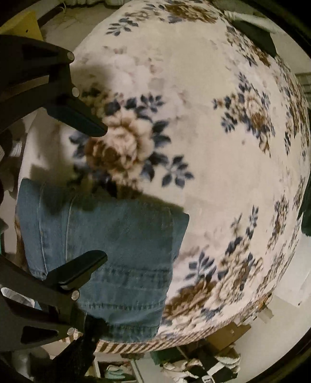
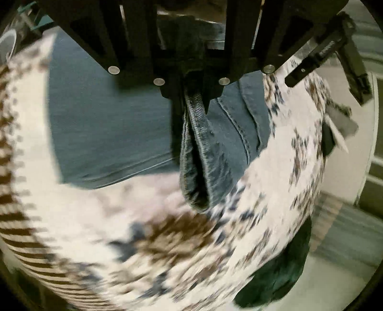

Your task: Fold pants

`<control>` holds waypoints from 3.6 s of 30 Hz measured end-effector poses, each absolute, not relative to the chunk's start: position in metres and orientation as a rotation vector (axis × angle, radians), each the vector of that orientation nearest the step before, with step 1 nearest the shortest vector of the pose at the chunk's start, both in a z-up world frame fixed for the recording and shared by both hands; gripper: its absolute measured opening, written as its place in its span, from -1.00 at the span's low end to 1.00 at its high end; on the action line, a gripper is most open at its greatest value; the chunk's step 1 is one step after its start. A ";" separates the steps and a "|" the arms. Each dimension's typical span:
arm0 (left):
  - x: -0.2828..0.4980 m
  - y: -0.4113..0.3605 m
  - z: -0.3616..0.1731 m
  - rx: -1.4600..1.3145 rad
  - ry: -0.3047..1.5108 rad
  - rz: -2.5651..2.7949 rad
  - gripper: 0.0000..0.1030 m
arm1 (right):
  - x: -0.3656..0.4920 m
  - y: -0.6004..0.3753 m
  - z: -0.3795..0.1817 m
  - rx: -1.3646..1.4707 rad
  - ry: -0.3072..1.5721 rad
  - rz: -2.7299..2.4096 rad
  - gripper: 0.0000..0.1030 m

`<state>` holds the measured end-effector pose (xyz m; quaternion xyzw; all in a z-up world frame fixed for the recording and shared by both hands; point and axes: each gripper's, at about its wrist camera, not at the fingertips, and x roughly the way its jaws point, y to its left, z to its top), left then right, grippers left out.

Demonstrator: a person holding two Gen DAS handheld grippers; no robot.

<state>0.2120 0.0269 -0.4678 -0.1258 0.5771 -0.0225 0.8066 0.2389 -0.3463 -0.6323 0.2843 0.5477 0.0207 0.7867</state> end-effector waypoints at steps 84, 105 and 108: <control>0.215 -0.079 -0.571 -0.393 1.451 -0.338 0.93 | 0.069 -0.519 -0.777 1.353 1.063 -0.111 0.61; 0.224 -0.081 -0.563 -0.477 1.356 -0.427 -0.10 | 0.076 -0.505 -0.779 1.422 0.890 -0.147 -0.21; 0.219 -0.078 -0.549 -0.484 1.329 -0.438 -0.42 | 0.079 -0.503 -0.759 1.382 0.889 -0.156 -0.27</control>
